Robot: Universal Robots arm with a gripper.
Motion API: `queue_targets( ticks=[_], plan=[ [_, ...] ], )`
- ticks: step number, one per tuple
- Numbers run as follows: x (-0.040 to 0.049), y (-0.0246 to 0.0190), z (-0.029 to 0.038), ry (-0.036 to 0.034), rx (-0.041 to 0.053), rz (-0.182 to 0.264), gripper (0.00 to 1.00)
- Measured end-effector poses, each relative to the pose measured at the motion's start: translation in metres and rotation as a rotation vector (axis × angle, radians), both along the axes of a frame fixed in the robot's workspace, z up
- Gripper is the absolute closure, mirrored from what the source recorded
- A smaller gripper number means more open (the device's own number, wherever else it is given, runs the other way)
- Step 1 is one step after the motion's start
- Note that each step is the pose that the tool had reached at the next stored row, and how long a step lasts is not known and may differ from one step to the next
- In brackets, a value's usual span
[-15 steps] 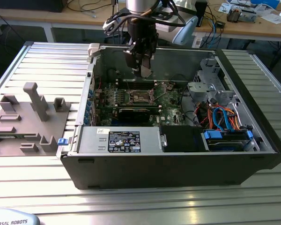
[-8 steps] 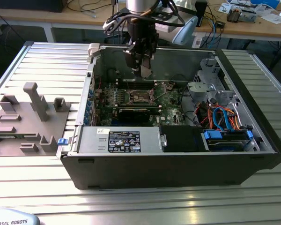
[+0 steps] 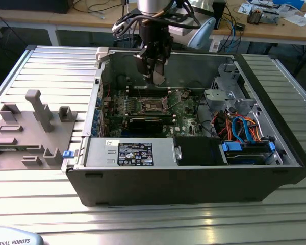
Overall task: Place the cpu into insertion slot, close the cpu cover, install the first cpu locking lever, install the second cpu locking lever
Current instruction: 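Place the cpu into insertion slot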
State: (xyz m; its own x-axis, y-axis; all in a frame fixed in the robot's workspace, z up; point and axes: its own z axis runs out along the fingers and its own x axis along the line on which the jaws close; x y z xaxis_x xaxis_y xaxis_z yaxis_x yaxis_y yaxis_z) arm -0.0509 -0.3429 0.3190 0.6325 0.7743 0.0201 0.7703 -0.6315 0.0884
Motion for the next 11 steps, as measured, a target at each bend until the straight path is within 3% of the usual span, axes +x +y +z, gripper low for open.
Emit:
queue_targets(
  ticks=[11],
  plan=[
    [0.0000,0.0000,-0.0003,-0.0001,0.0000,-0.042,0.46]
  ],
)
